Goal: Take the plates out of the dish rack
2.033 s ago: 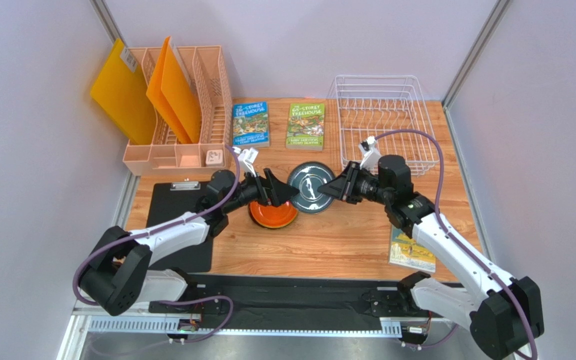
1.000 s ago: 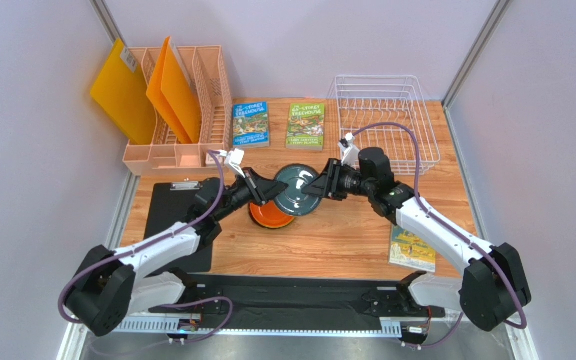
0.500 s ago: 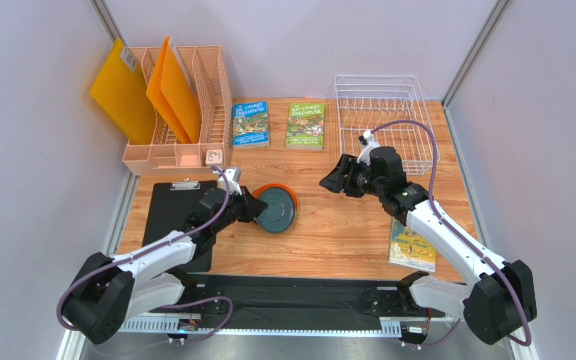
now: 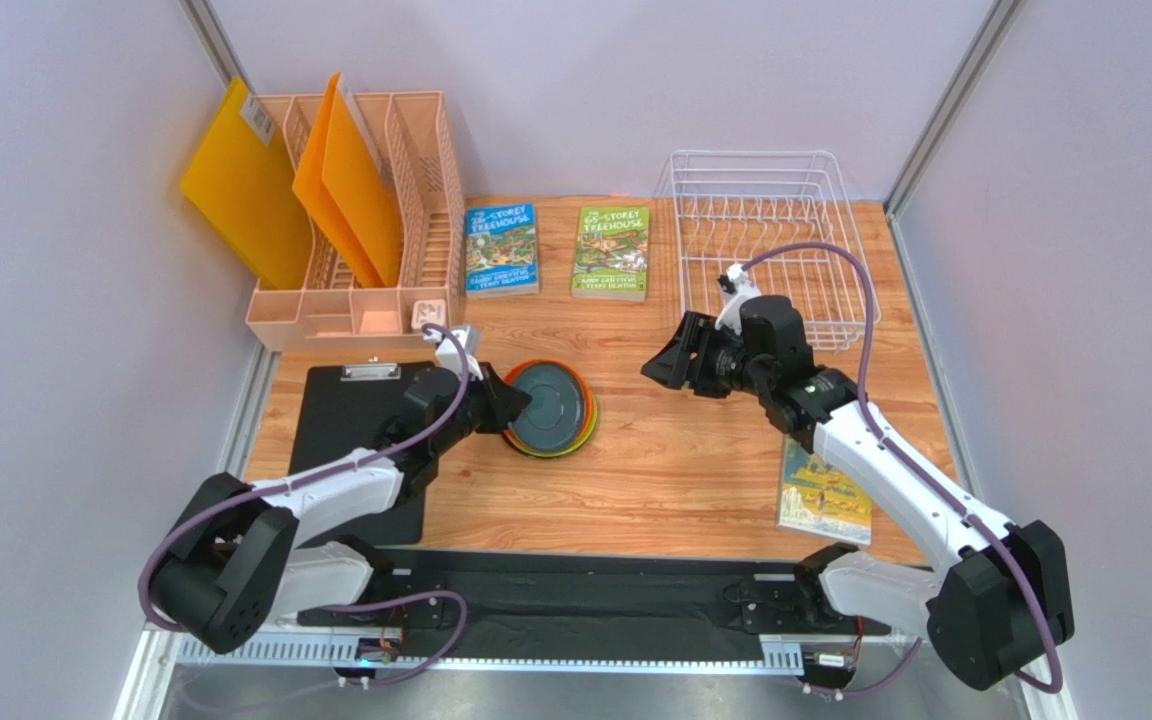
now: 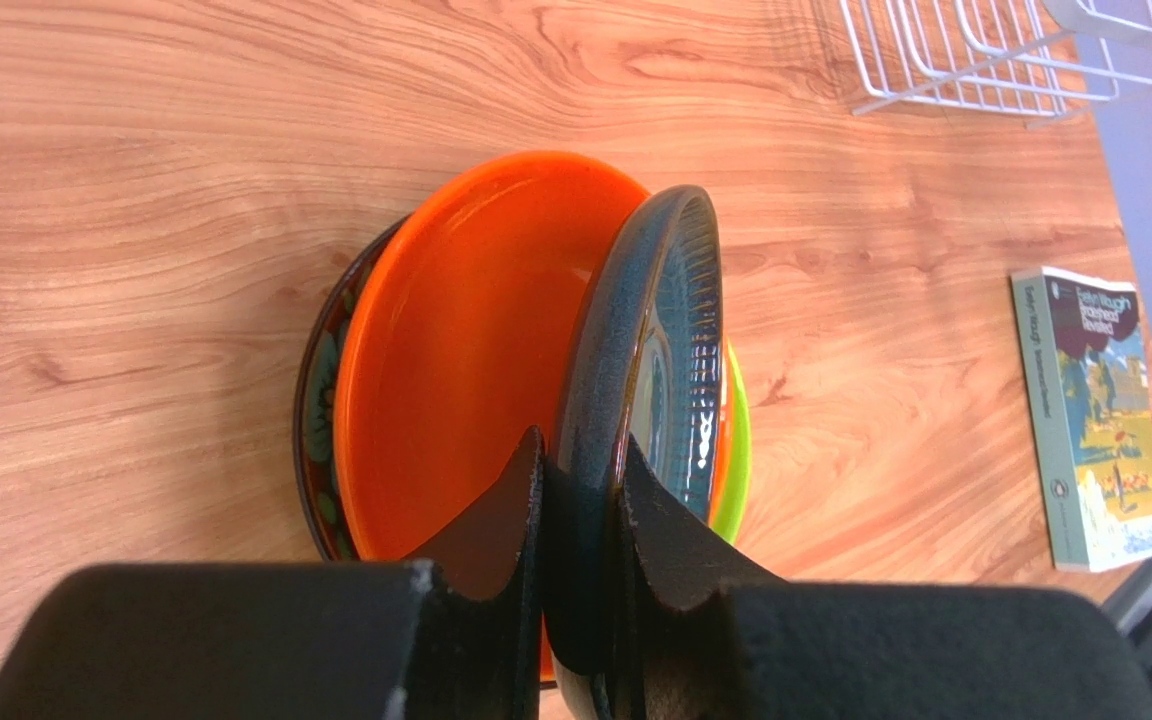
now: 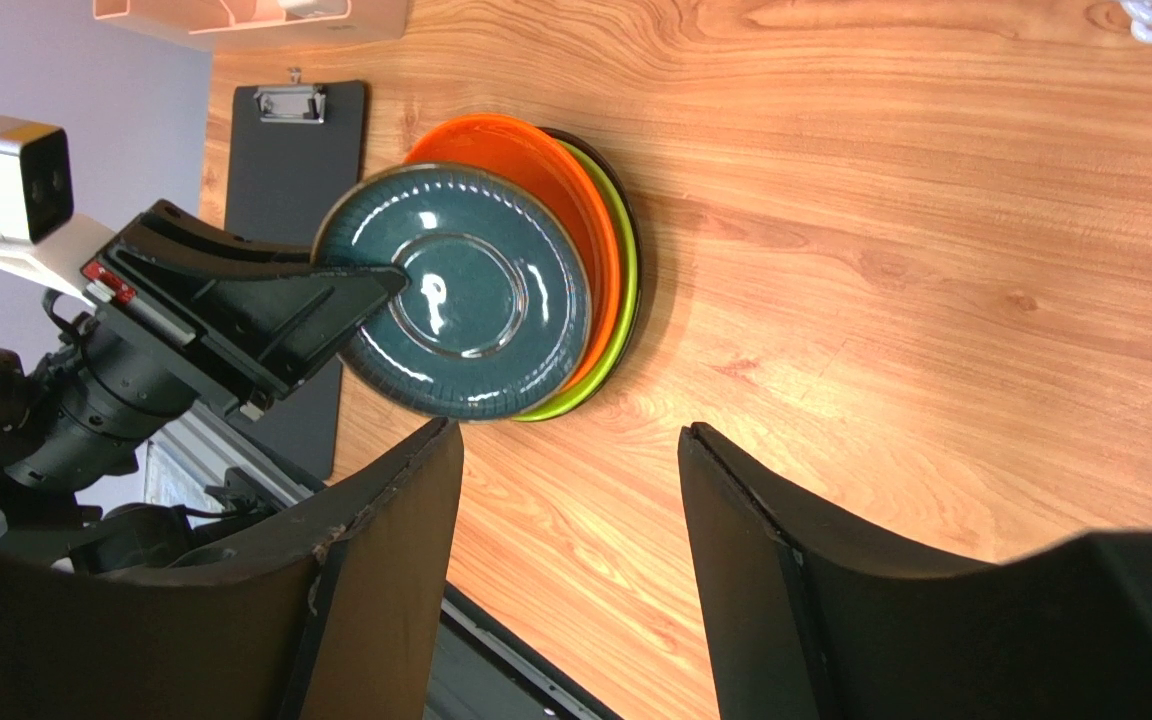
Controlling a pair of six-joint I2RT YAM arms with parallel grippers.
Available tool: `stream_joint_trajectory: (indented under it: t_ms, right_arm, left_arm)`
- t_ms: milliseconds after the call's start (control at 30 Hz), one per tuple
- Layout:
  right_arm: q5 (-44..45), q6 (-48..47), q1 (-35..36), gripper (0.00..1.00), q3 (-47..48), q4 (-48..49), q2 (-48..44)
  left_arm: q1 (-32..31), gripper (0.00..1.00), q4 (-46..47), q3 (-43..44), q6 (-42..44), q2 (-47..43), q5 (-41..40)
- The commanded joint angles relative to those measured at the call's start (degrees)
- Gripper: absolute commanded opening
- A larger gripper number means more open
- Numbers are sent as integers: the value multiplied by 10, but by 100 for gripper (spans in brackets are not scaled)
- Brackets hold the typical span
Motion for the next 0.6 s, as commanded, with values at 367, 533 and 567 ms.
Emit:
stream_joint_trajectory:
  t_ms: [367,533,567]
  right_arm:
    - [1,-13,-1,61,-5,15,7]
    - [8,-16,-2,61,-6,7,4]
    - [10,-16,-3,61,-7,6,3]
  left_arm:
    - [6,21,51,47,-27,73,22]
    - [6,43,-13,44,-18,42,-11]
    - [6,46,-21,44,-16,38,-28]
